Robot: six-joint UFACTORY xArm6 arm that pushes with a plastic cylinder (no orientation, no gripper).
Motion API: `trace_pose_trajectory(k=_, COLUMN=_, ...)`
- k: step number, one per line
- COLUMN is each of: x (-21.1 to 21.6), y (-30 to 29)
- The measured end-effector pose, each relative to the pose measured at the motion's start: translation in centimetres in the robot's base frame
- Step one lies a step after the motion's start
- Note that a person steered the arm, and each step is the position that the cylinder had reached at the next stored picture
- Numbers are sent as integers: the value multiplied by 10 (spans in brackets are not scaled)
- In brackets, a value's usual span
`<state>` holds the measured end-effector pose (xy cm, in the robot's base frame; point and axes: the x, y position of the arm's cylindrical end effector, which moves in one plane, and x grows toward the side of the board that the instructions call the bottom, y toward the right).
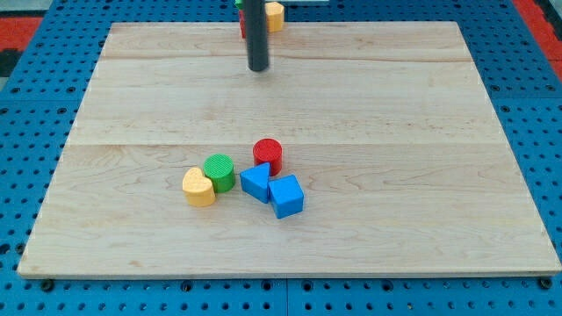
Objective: Slide the red star towards the red circle
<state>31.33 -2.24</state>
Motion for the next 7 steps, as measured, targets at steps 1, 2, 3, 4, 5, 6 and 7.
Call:
trace_pose_trajectory(k=1, x=-60, y=-70)
trace_pose_trajectory(k=2, x=-121, y=-83)
trace_pose_trajectory(k=3, x=-120, y=-66)
trace_pose_trajectory(k=4, x=-83, y=8)
trace_pose_trajectory(k=5, x=-19, y=73)
trace_pose_trajectory(k=6, x=-84, y=158)
trace_pose_trajectory(k=7, x=-122, y=153)
